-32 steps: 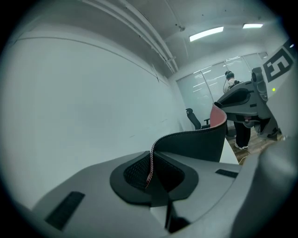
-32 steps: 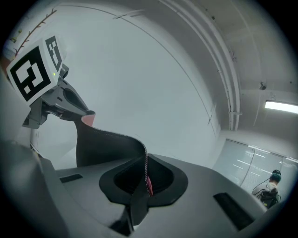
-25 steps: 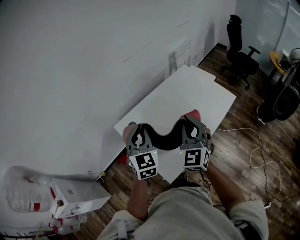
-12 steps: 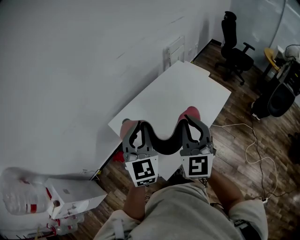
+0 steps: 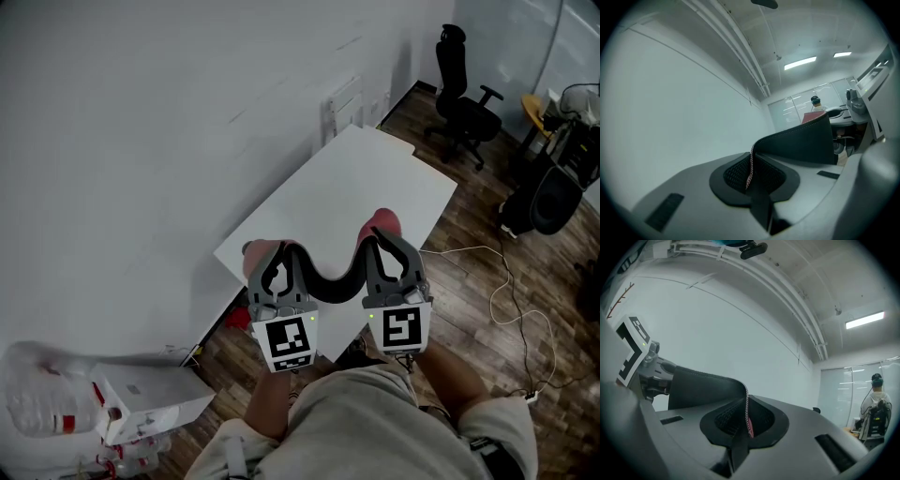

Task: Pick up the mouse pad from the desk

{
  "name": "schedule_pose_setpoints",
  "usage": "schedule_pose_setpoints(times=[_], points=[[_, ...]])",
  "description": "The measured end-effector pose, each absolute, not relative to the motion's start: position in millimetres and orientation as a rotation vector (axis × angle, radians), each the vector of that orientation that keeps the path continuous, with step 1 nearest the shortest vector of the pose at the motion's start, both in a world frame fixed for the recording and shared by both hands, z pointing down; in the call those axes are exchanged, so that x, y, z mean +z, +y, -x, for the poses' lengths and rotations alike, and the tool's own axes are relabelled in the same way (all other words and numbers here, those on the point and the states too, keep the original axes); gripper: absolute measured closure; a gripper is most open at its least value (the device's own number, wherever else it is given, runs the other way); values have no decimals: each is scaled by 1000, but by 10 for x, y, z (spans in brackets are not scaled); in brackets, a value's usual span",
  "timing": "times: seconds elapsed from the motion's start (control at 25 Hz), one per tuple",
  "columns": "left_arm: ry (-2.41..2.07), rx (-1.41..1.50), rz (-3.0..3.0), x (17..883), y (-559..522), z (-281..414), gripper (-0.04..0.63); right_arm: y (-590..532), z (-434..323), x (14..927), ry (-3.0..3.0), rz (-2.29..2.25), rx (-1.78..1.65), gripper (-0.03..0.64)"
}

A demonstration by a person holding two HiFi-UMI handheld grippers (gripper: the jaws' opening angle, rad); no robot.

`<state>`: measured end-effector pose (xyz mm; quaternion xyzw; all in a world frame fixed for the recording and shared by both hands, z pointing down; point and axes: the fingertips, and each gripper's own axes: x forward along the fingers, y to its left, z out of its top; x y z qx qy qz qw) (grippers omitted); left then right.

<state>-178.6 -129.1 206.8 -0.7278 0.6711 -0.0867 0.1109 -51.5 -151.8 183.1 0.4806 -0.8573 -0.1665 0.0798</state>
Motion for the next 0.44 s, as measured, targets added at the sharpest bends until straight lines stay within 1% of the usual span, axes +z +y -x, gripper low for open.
schedule_pose_setpoints(times=[0.44], points=[[1916, -230, 2194, 2058, -1324, 1623, 561, -1522, 419, 1782, -2573, -1460, -517, 565]])
